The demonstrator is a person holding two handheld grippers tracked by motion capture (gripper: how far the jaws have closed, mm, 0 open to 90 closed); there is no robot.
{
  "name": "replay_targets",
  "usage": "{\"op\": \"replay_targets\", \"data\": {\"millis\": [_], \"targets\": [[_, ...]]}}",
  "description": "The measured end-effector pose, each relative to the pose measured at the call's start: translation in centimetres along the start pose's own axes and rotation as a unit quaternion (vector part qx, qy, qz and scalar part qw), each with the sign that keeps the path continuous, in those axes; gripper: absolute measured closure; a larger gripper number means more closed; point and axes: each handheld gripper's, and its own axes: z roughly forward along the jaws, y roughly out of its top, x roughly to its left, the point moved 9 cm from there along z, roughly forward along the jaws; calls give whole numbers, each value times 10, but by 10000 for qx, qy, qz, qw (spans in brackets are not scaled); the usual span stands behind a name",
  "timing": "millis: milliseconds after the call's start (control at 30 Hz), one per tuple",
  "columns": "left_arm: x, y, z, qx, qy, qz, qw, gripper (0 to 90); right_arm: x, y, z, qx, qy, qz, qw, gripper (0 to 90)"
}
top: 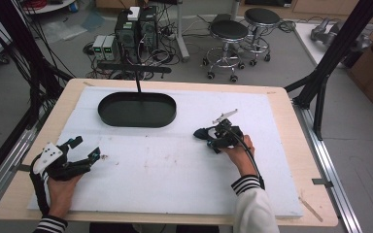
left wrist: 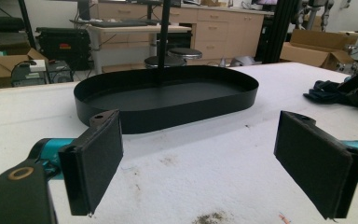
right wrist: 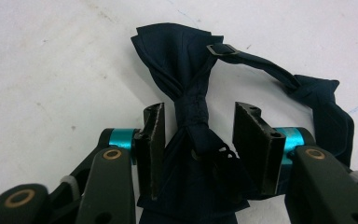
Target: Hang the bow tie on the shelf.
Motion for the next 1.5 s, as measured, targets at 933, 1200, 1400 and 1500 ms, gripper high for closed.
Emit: {"op": "replay_targets", "data": {"millis": [933, 1200, 1400, 1500], "targets": [[0, 0, 0, 1, -2, -6, 10000, 159, 7, 3, 2, 201, 50, -41, 9998, 744], [0, 0, 0, 6, -3, 5, 10000, 159, 10, 17, -5, -255, 49, 133, 9996, 746], [0, 0, 0, 1, -3, -7, 10000, 159, 13, 33, -13, -849, 79, 351, 9957, 747], [0, 0, 0, 1, -3, -6, 10000, 159, 13, 38, -16, -1063, 81, 424, 9934, 747]]}}
